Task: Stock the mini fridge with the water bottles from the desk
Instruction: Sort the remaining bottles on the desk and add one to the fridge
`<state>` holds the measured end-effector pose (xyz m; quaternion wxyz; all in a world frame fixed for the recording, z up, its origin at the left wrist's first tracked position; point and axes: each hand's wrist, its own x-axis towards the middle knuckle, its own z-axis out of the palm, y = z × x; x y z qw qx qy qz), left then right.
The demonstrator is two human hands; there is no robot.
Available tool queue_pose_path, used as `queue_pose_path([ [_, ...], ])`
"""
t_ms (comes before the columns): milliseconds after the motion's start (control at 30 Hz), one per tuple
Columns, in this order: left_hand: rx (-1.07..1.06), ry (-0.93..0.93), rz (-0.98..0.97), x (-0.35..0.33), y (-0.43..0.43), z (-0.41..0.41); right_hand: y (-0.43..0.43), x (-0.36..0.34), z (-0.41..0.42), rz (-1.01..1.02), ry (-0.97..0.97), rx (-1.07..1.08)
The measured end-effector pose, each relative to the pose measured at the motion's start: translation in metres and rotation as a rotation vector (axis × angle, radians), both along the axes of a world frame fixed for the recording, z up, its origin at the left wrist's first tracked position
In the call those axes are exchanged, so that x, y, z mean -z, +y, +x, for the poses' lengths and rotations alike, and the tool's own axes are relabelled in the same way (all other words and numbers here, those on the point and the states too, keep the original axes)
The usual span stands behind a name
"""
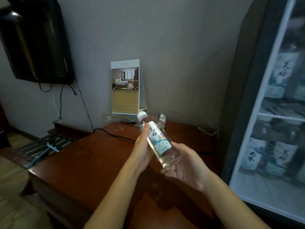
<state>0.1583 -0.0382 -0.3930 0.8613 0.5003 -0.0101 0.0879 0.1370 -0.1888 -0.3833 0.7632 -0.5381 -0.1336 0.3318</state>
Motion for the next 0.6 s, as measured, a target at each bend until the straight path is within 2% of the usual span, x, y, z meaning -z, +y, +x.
queue_pose_path([
  [133, -0.046, -0.095, 0.242, -0.028, -0.017, -0.042, -0.023, -0.016, -0.032, -0.300, -0.321, 0.006],
  [333, -0.072, -0.253, 0.451, -0.066, -0.059, -0.093, -0.059, -0.046, -0.082, -0.465, -0.636, 0.198],
  [433, -0.024, -0.297, 0.502, -0.080, -0.087, -0.109, -0.081, -0.056, -0.102, -0.489, -0.726, 0.355],
  [600, 0.125, -0.325, 0.494, -0.100, -0.142, -0.117, -0.123, -0.063, -0.121, -0.408, -0.787, 0.612],
])
